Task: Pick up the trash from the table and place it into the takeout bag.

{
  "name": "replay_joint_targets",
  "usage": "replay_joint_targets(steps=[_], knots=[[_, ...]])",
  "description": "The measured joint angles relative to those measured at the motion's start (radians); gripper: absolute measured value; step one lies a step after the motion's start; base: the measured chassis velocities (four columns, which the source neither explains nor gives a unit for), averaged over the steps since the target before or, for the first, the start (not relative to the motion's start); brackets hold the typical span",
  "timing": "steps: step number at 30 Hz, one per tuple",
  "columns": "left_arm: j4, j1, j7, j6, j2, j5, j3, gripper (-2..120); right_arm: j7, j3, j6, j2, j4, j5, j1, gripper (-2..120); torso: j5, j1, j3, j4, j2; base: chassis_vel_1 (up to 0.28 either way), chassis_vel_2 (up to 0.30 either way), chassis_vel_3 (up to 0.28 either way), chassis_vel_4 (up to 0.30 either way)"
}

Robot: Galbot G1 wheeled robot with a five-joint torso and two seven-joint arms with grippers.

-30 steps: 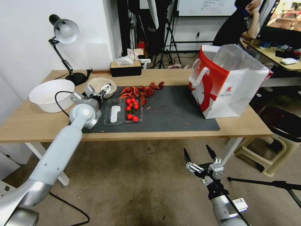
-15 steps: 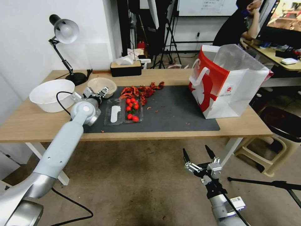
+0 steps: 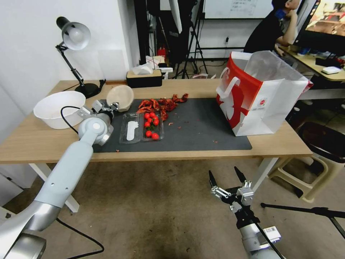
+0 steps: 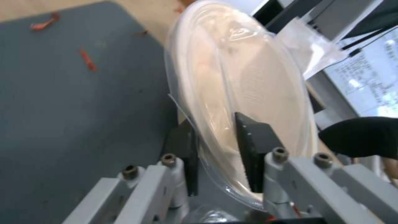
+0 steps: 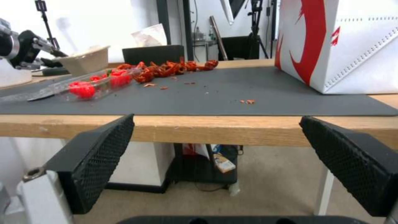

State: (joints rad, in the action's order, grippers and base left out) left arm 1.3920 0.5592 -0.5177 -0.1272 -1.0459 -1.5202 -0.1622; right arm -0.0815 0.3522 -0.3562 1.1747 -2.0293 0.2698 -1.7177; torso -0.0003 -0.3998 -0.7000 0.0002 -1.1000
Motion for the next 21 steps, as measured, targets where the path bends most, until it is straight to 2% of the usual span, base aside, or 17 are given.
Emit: replay_joint_targets(steps=[3, 4, 7, 8, 10, 11, 12, 13, 14, 15, 16, 18, 19, 21], knots=[[0.021, 0.009, 0.033, 0.02, 0.008, 0.007, -0.002, 11, 0.0, -0.001, 0.0, 0.003, -0.004, -0.005, -0.005, 100, 0.0001, 0.0, 0.0, -0.0001, 0.0, 0.0, 0.0, 0.0, 0.0], [0.021, 0.009, 0.033, 0.02, 0.008, 0.007, -0.002, 11, 0.0, -0.001, 0.0, 0.003, -0.004, -0.005, -0.005, 100, 0.0001, 0.0, 0.0, -0.0001, 0.0, 0.0, 0.0, 0.0, 0.0], [0.048, 0.021, 0.14, 0.079, 0.027, 0.097, 0.009, 5, 0.001, -0.001, -0.001, 0.005, -0.011, -0.009, -0.014, 100, 0.0001, 0.0, 0.0, -0.0002, 0.0, 0.0, 0.0, 0.0, 0.0], [0.048, 0.021, 0.14, 0.079, 0.027, 0.097, 0.009, 5, 0.001, -0.001, -0.001, 0.005, -0.011, -0.009, -0.014, 100, 0.0001, 0.0, 0.0, -0.0002, 0.0, 0.0, 0.0, 0.0, 0.0], [0.064, 0.026, 0.307, 0.13, 0.055, 0.189, 0.035, 3, 0.001, 0.001, -0.002, 0.005, -0.015, -0.009, -0.017, 100, 0.0003, 0.0, 0.0, 0.0, 0.0, 0.0, 0.0, 0.0, 0.0], [0.064, 0.027, 0.352, 0.141, 0.062, 0.218, 0.043, 3, 0.002, 0.001, -0.002, 0.005, -0.016, -0.009, -0.018, 100, 0.0003, 0.0, 0.0, -0.0001, 0.0, 0.0, 0.0, 0.0, 0.0], [0.064, 0.027, 0.352, 0.141, 0.062, 0.218, 0.043, 3, 0.002, 0.001, -0.002, 0.005, -0.016, -0.009, -0.018, 100, 0.0003, 0.0, 0.0, -0.0001, 0.0, 0.0, 0.0, 0.0, 0.0], [0.058, 0.023, 0.46, 0.174, 0.08, 0.314, 0.071, 3, 0.002, 0.001, -0.003, 0.005, -0.017, -0.01, -0.02, 100, 0.0003, 0.0, 0.0, -0.0002, 0.0, 0.0, 0.0, 0.0, 0.0], [0.055, 0.021, 0.483, 0.182, 0.084, 0.341, 0.078, 3, 0.002, 0.001, -0.004, 0.005, -0.017, -0.011, -0.02, 100, 0.0004, 0.0, 0.0, -0.0001, 0.0, 0.0, 0.0, 0.0, 0.0], [0.039, 0.007, 0.56, 0.219, 0.097, 0.449, 0.107, 3, 0.002, 0.001, -0.005, 0.006, -0.017, -0.013, -0.022, 100, 0.0, 0.0, 0.0, -0.0001, 0.0, 0.0, 0.0, 0.0, 0.0], [0.039, 0.007, 0.56, 0.219, 0.097, 0.449, 0.107, 3, 0.002, 0.001, -0.005, 0.006, -0.017, -0.013, -0.022, 100, 0.0, 0.0, 0.0, -0.0001, 0.0, 0.0, 0.0, 0.0, 0.0], [0.014, -0.03, 0.652, 0.28, 0.107, 0.555, 0.15, 3, 0.002, 0.0, -0.006, 0.008, -0.018, -0.014, -0.024, 100, 0.0002, 0.0, 0.0, 0.0001, 0.0, 0.0, 0.0, 0.0, 0.0], [0.014, -0.03, 0.652, 0.28, 0.107, 0.555, 0.15, 3, 0.002, 0.0, -0.006, 0.008, -0.018, -0.014, -0.024, 100, 0.0002, 0.0, 0.0, 0.0001, 0.0, 0.0, 0.0, 0.0, 0.0], [-0.014, -0.079, 0.724, 0.331, 0.105, 0.613, 0.181, 3, 0.003, -0.001, -0.006, 0.007, -0.02, -0.014, -0.024, 100, 0.0003, 0.0, 0.0, -0.0004, 0.0, 0.0, 0.0, 0.0, 0.0]])
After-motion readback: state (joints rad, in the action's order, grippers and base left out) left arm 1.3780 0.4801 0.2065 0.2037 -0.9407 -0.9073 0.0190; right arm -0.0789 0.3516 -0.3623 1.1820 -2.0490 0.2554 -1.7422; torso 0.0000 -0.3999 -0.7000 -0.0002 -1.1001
